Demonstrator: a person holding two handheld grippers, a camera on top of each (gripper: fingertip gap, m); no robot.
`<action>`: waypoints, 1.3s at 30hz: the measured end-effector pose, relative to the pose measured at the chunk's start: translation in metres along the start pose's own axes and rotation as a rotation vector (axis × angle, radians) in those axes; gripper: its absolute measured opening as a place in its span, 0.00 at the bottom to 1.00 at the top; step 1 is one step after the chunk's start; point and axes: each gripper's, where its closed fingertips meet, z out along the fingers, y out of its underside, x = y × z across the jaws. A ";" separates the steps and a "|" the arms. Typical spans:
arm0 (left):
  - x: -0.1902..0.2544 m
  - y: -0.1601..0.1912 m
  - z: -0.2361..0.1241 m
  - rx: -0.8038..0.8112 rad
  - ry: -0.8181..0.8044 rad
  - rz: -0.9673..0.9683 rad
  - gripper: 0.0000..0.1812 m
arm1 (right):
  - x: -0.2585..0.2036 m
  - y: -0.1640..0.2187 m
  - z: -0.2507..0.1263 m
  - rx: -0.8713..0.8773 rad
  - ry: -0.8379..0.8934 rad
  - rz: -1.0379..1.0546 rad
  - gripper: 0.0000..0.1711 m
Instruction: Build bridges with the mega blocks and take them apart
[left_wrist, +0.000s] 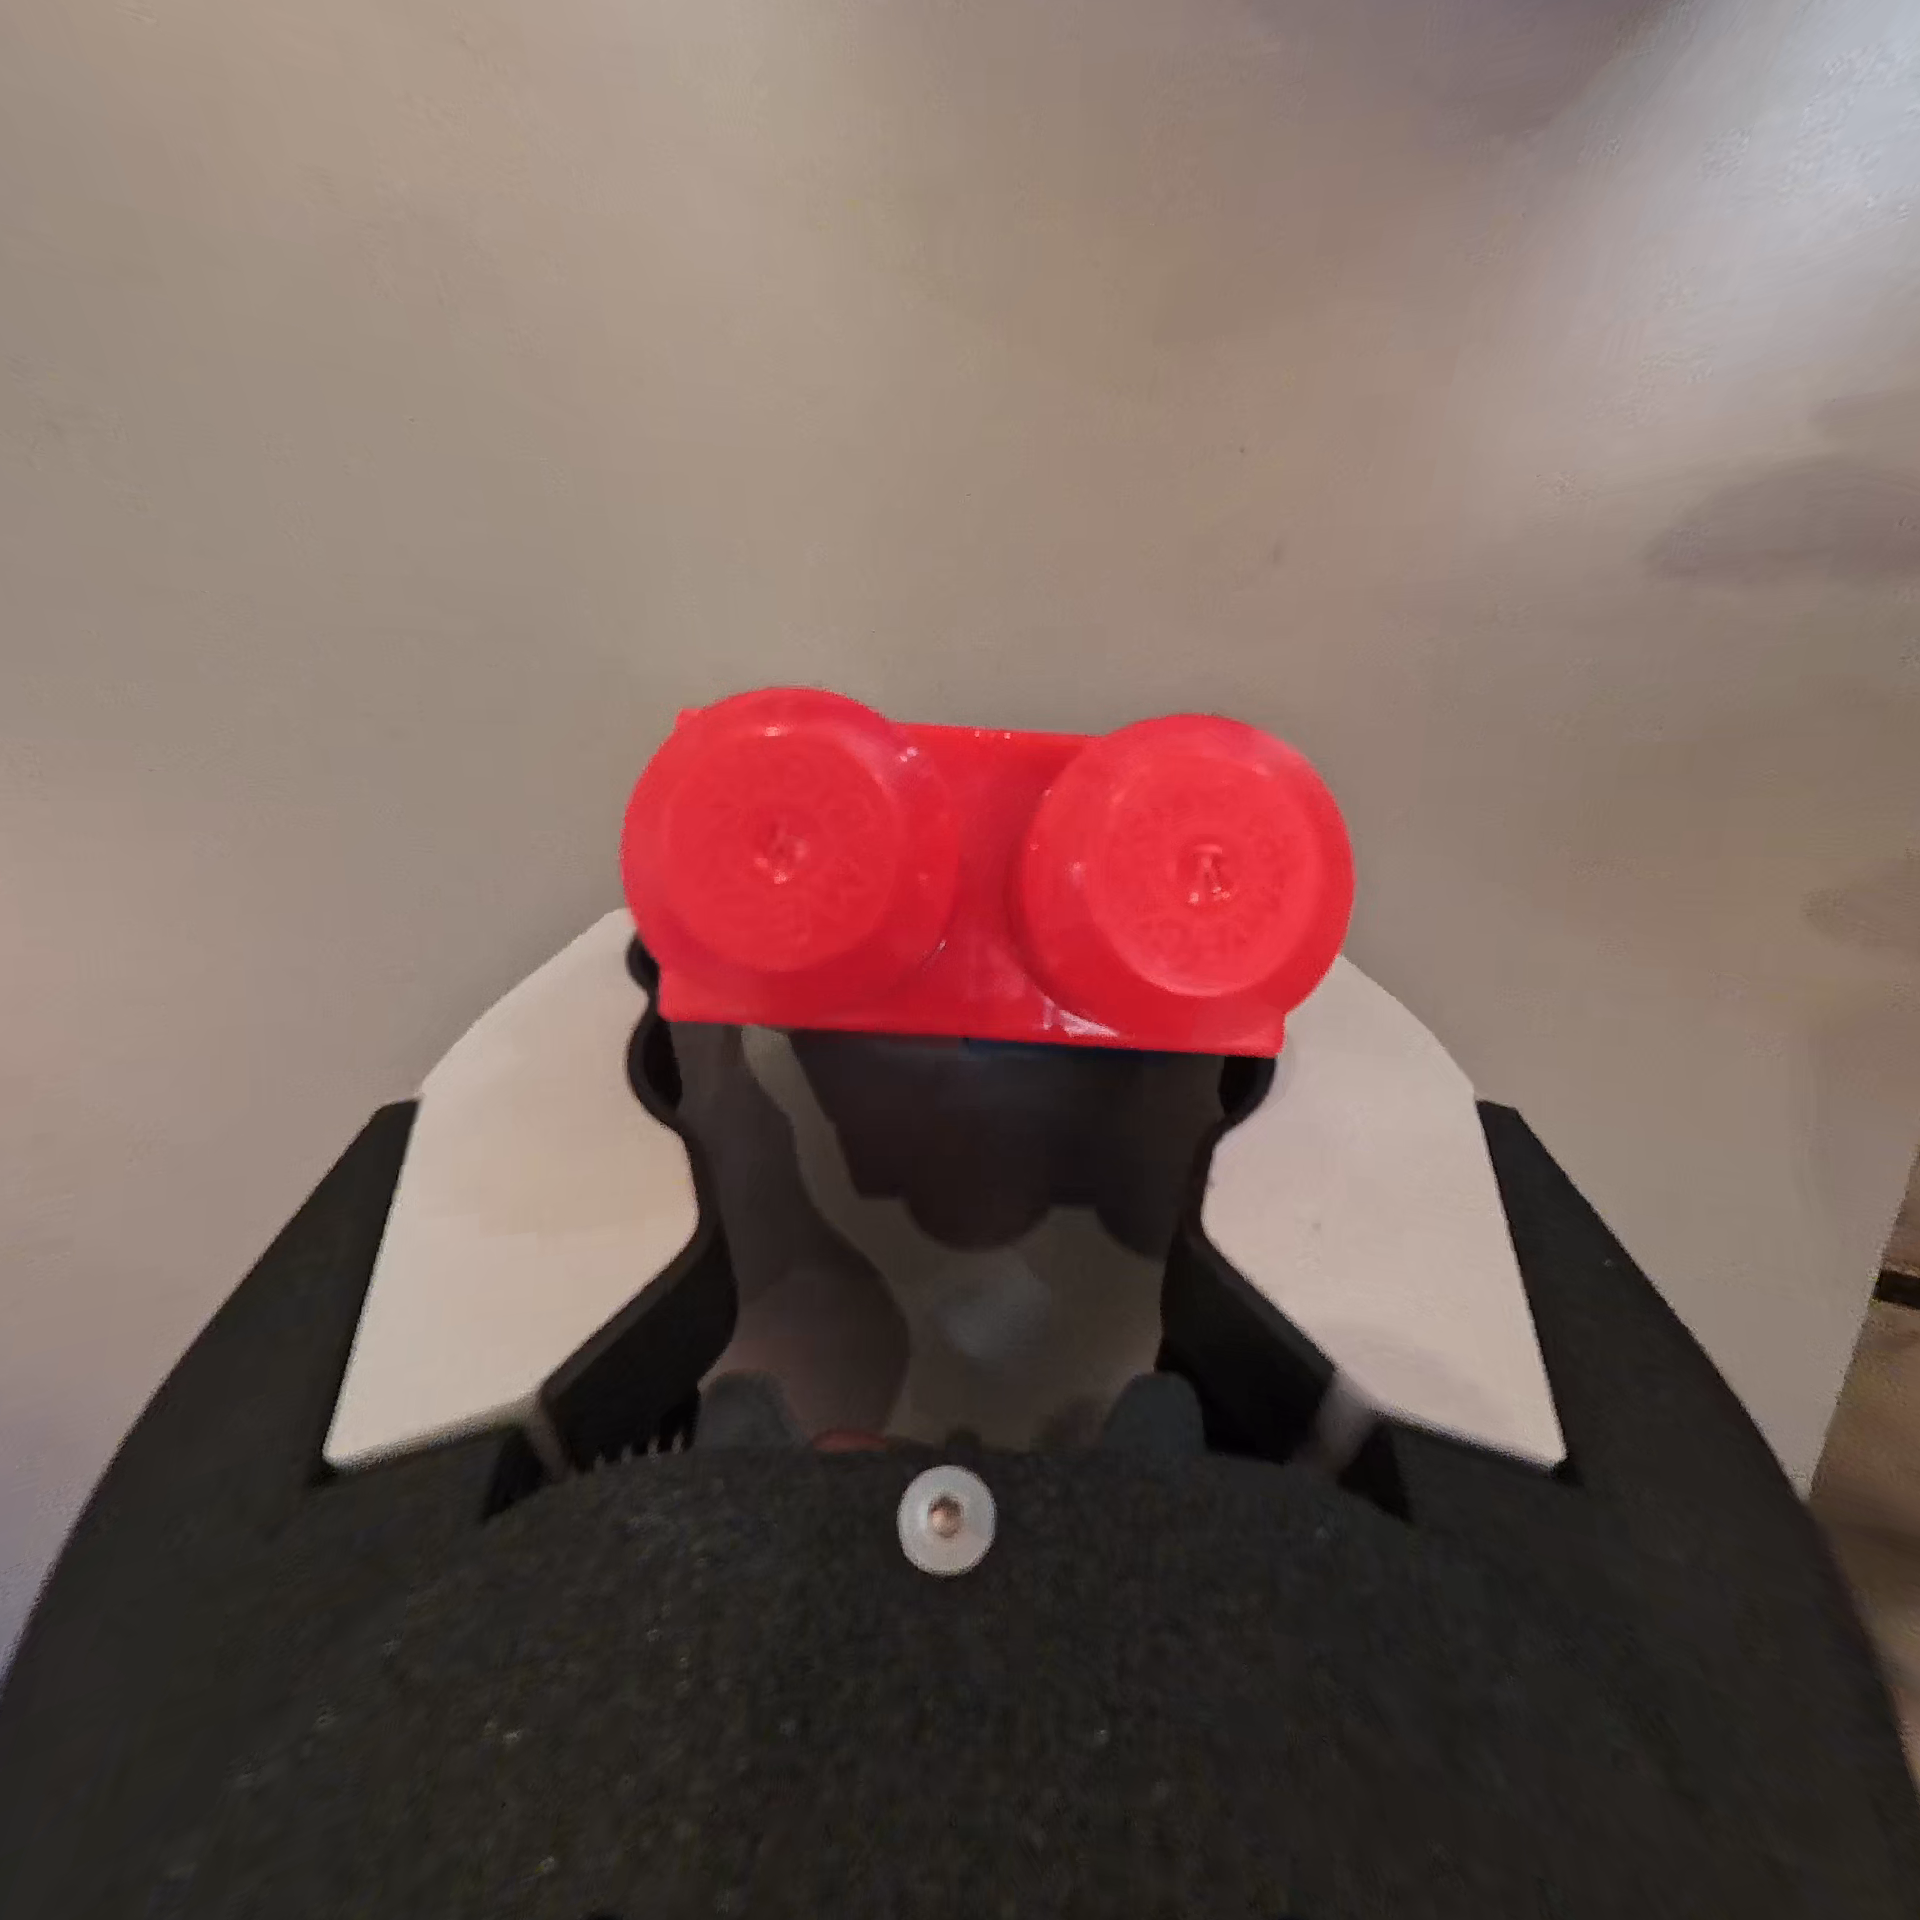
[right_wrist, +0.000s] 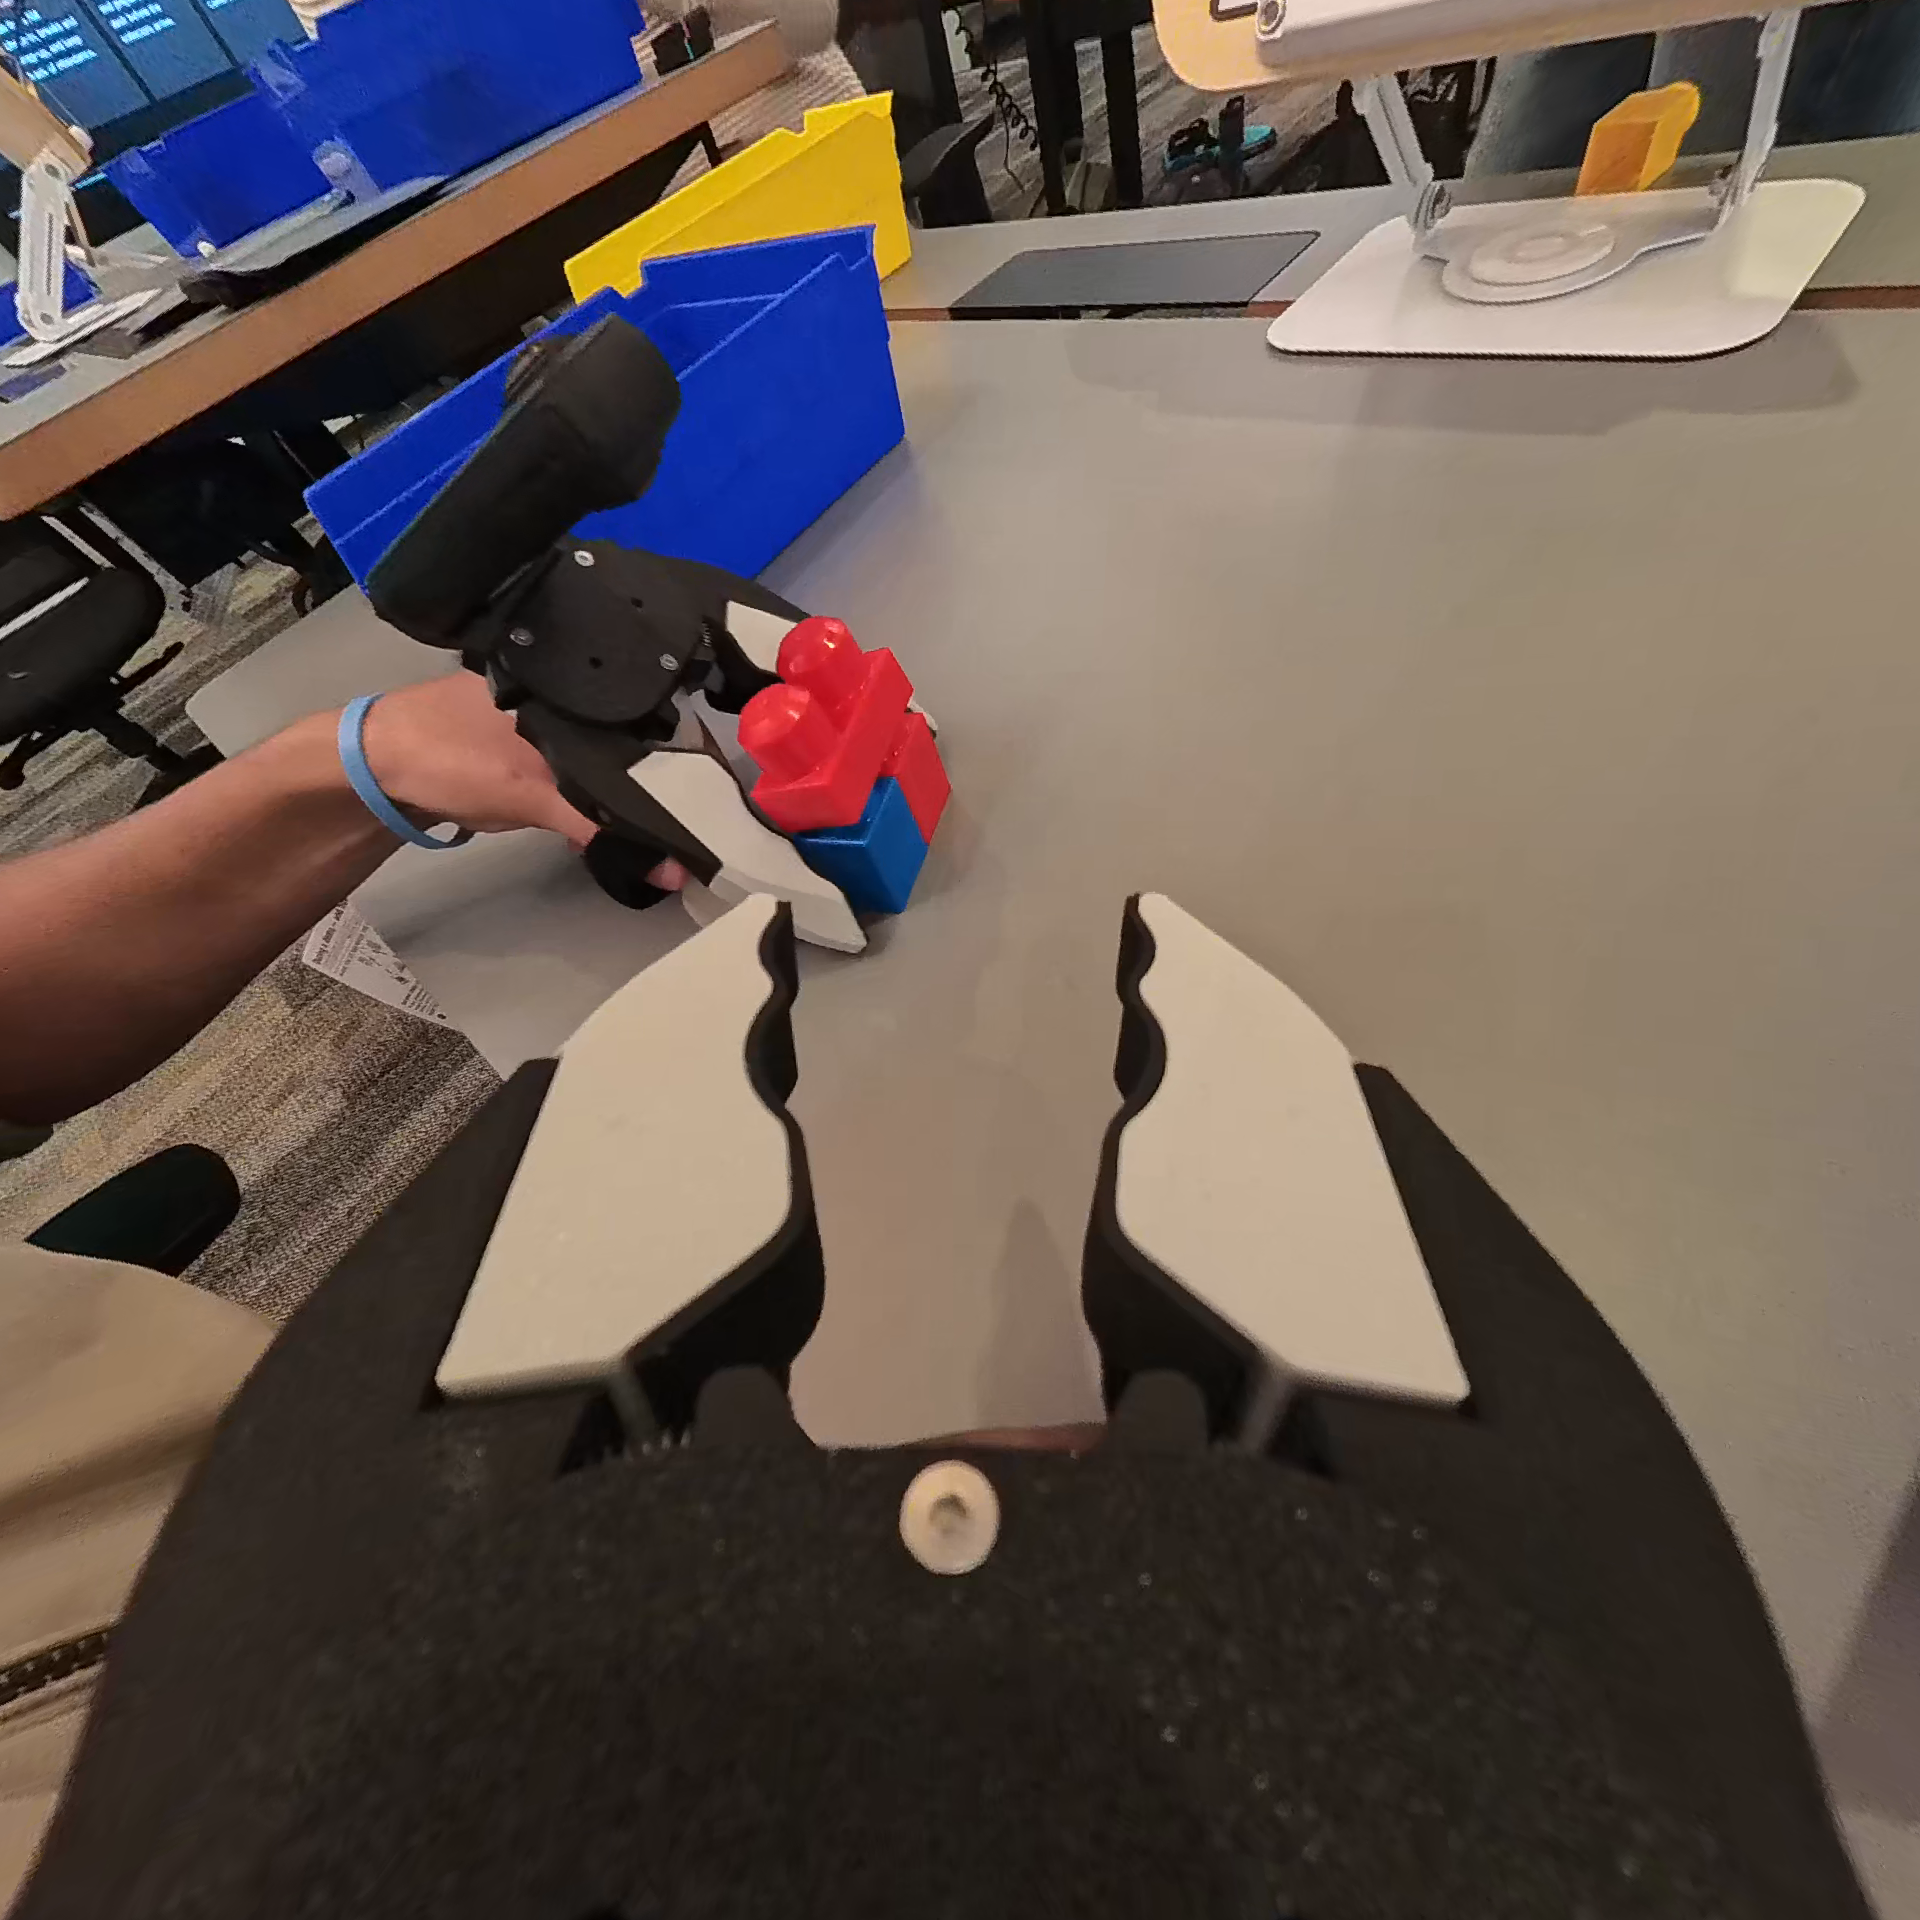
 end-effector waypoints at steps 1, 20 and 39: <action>0.001 0.000 0.001 -0.005 0.003 0.005 0.56 | 0.000 0.001 0.000 -0.001 -0.001 0.002 0.35; 0.004 -0.004 0.002 0.008 0.010 0.044 0.48 | 0.002 0.003 0.002 -0.013 -0.017 0.014 0.32; 0.010 -0.003 0.002 0.005 0.036 0.076 0.53 | -0.011 0.016 0.038 -0.129 -0.178 0.022 0.32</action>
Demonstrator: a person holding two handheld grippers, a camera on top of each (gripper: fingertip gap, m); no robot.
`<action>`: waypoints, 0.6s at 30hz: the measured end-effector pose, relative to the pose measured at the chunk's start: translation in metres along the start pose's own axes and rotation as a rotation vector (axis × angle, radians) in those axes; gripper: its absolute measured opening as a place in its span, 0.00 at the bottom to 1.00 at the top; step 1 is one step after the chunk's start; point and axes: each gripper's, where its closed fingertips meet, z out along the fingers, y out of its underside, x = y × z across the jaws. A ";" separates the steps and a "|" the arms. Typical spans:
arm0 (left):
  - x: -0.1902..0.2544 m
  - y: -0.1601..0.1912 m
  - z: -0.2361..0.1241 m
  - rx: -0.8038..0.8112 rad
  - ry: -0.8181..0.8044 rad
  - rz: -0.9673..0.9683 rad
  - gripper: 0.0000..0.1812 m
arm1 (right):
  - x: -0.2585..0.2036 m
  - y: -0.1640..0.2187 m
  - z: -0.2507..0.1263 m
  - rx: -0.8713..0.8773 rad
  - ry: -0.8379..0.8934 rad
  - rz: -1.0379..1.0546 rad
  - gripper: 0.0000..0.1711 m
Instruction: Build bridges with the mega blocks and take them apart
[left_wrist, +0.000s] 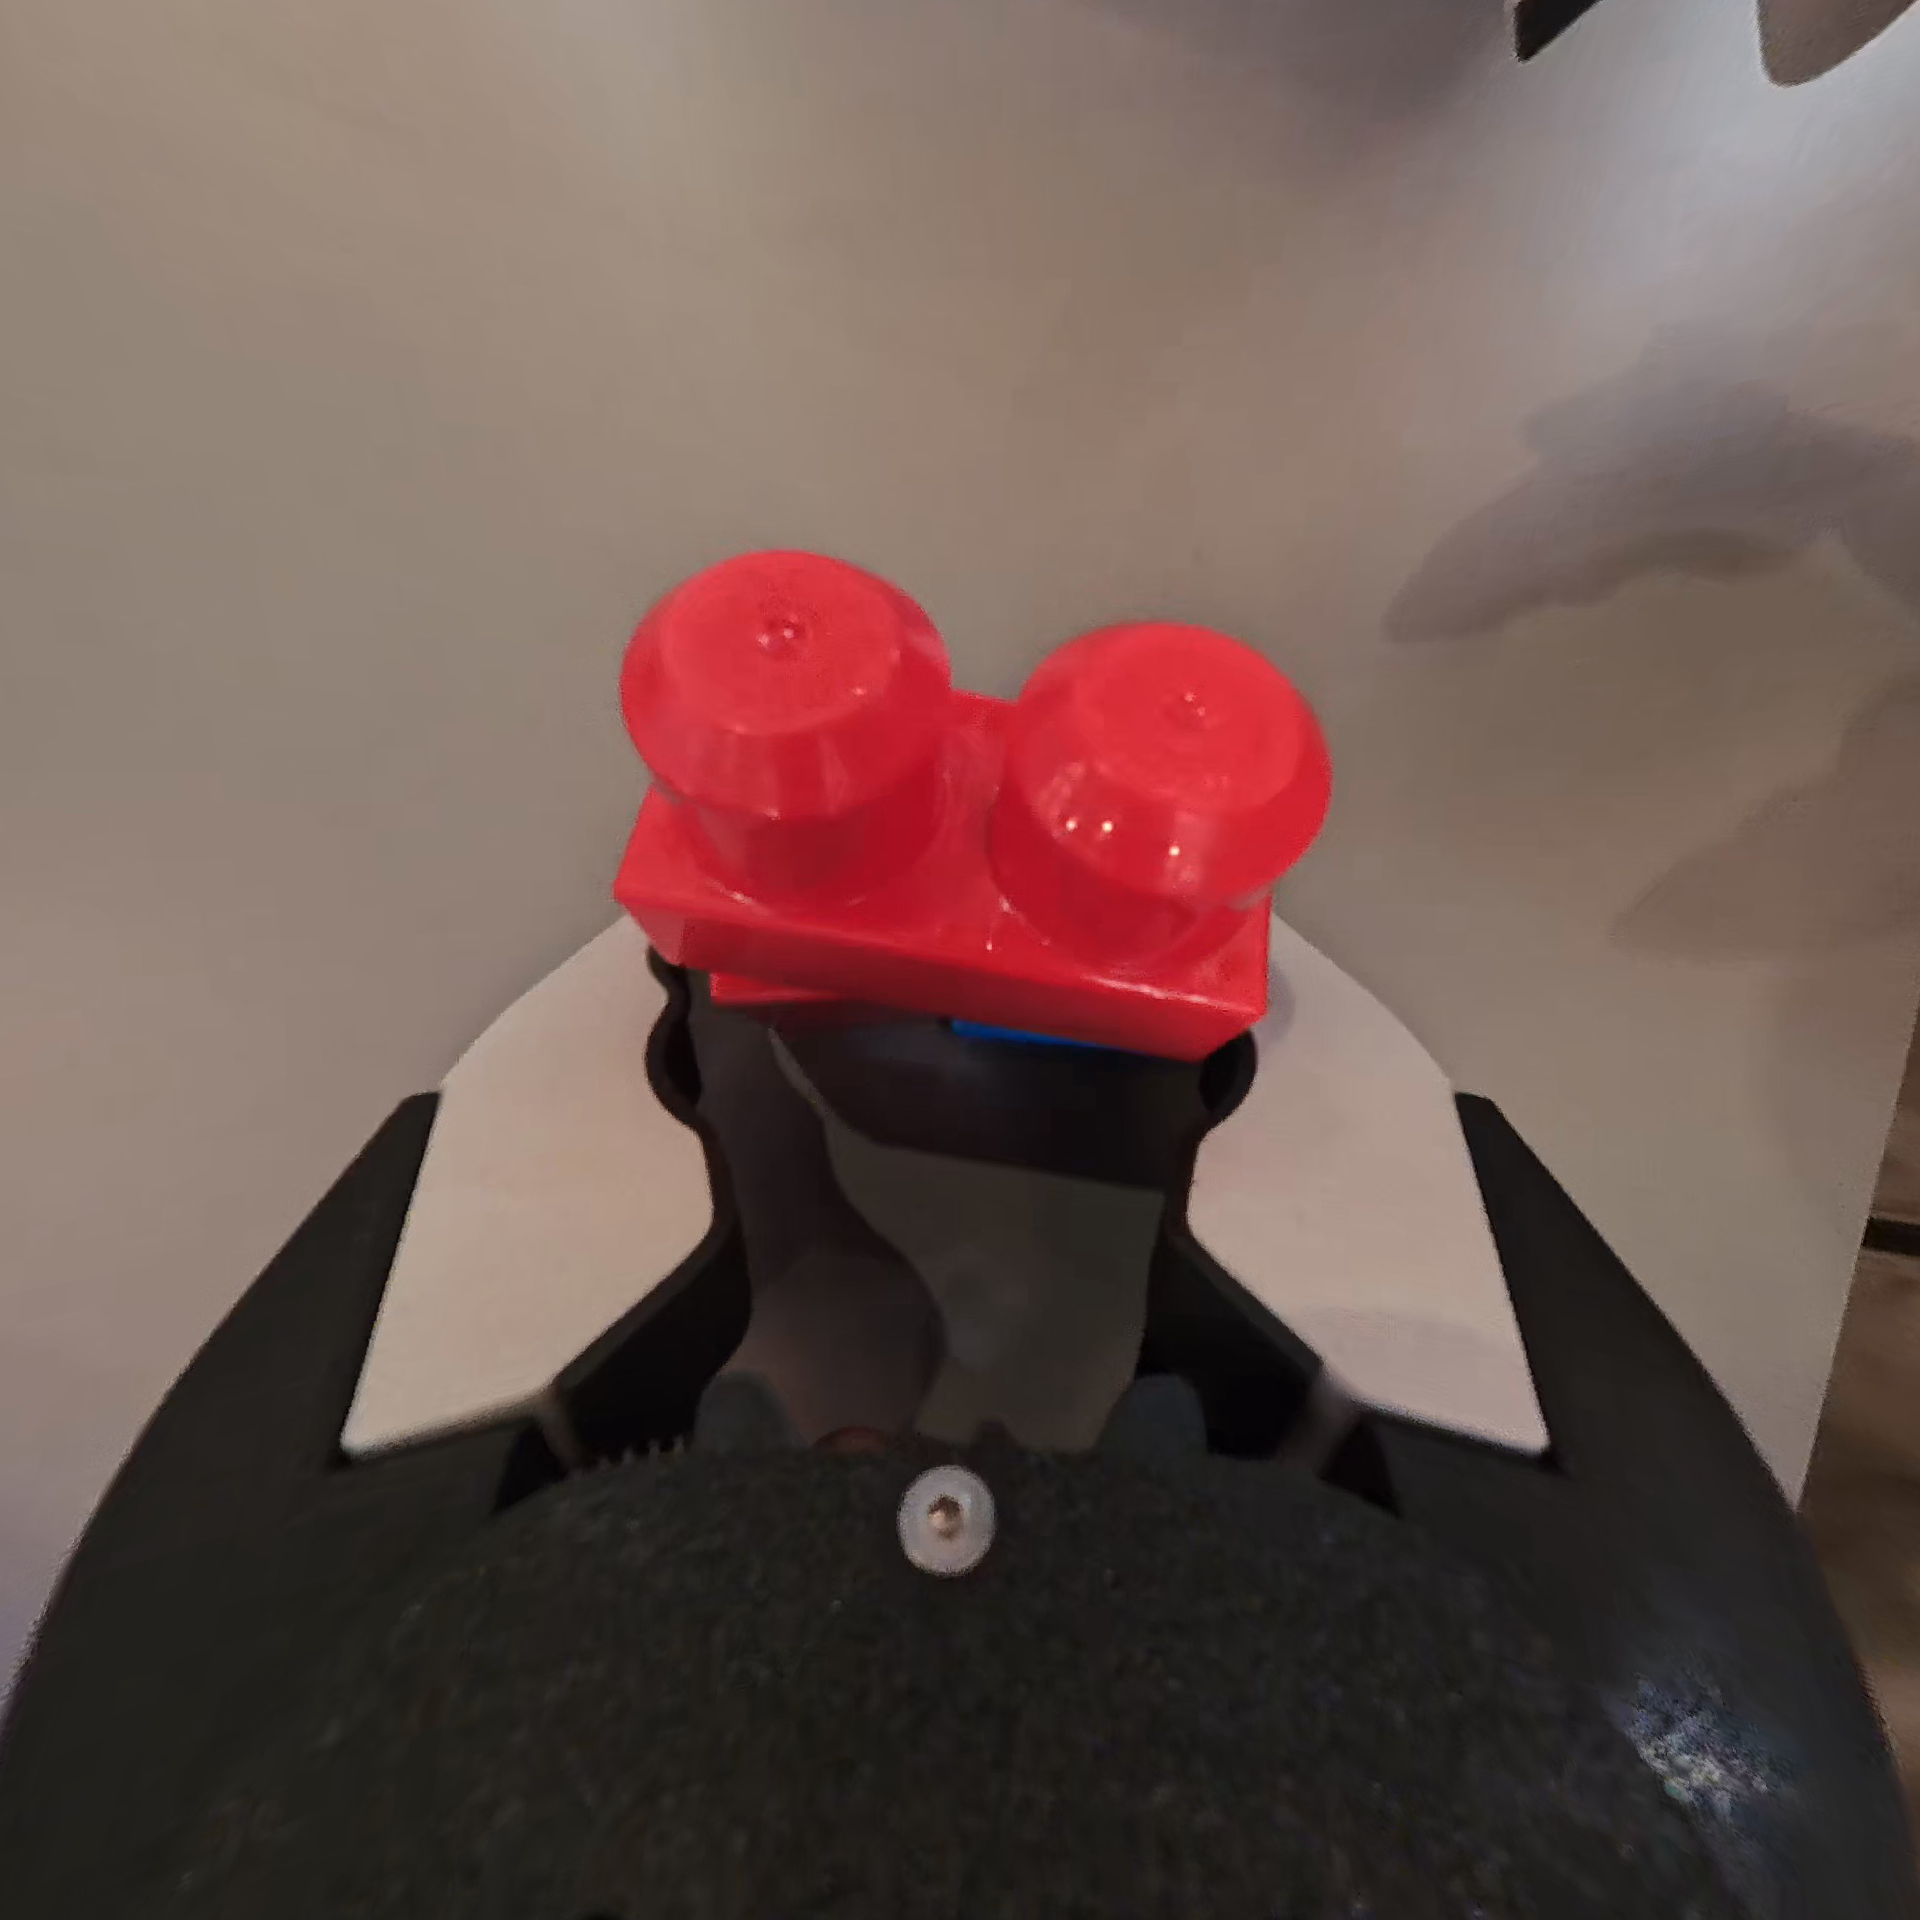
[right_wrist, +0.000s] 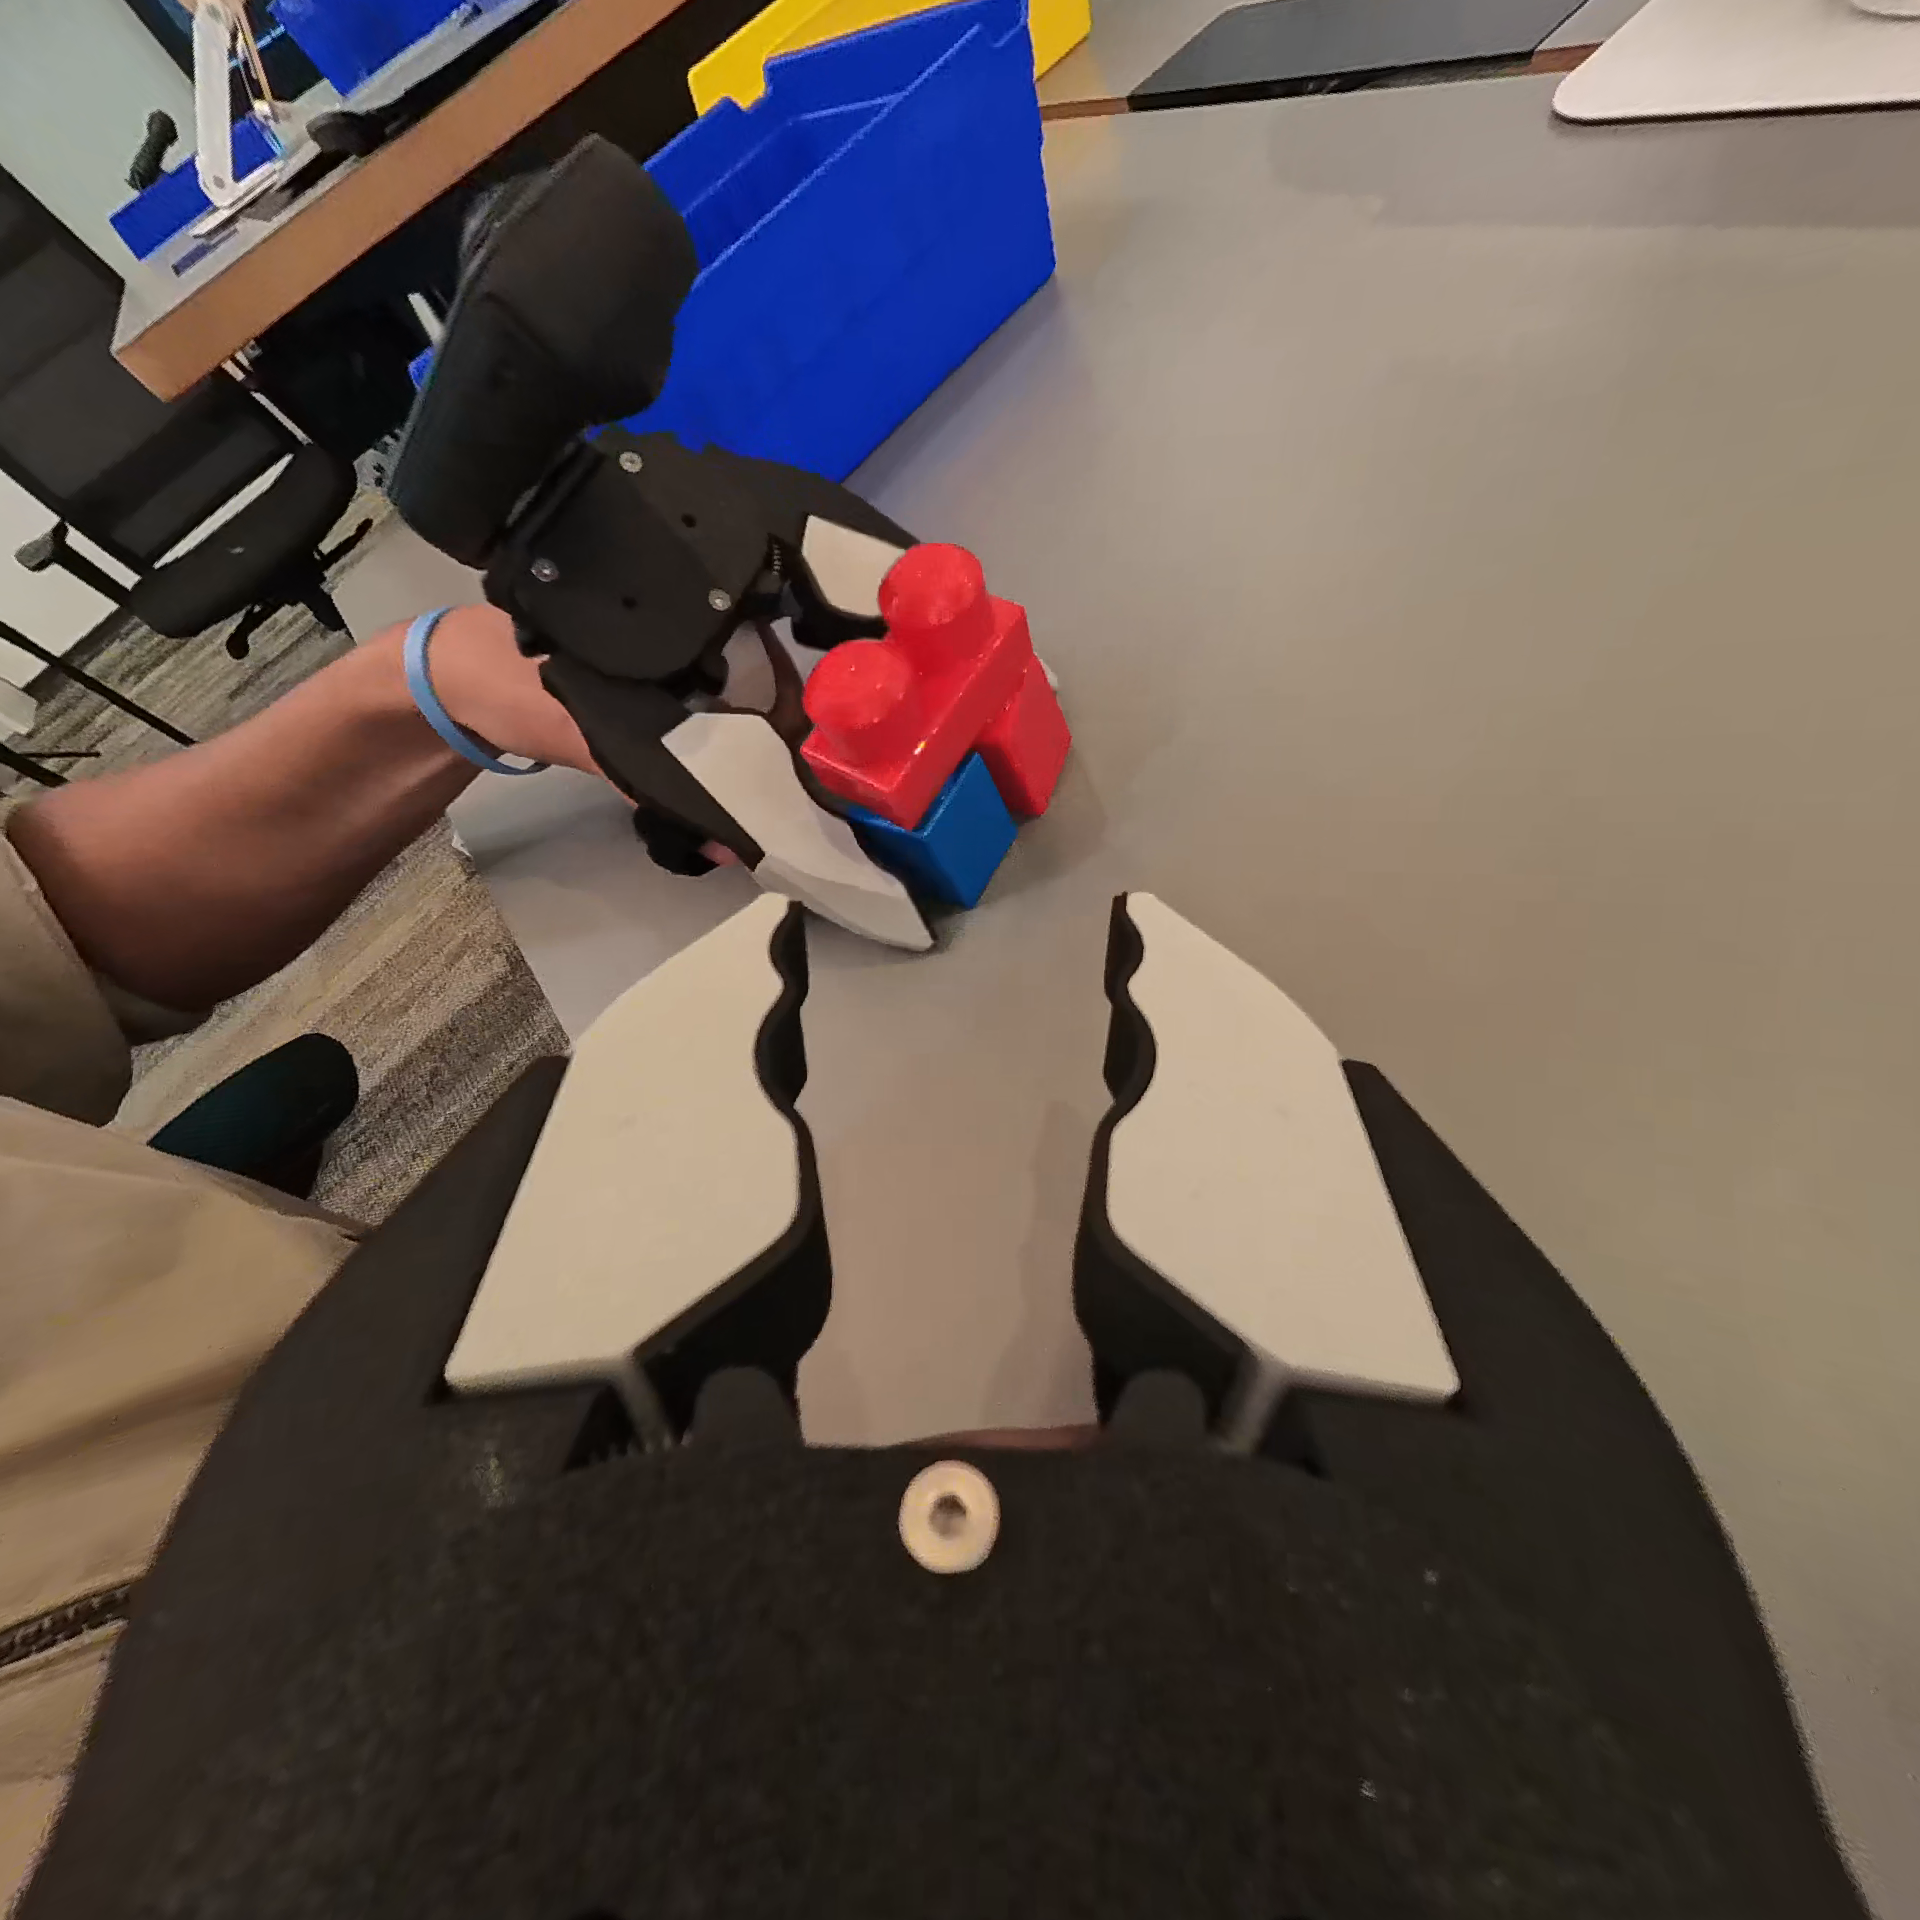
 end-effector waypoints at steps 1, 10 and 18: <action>-0.001 0.000 0.001 -0.005 0.001 -0.004 0.55 | 0.000 0.000 0.000 -0.001 -0.002 0.000 0.32; 0.003 -0.003 0.006 -0.019 0.069 0.024 0.58 | -0.002 0.005 0.012 -0.037 -0.019 -0.013 0.32; 0.009 -0.009 0.009 -0.008 0.092 0.063 0.52 | -0.002 0.004 0.023 -0.082 -0.014 -0.050 0.31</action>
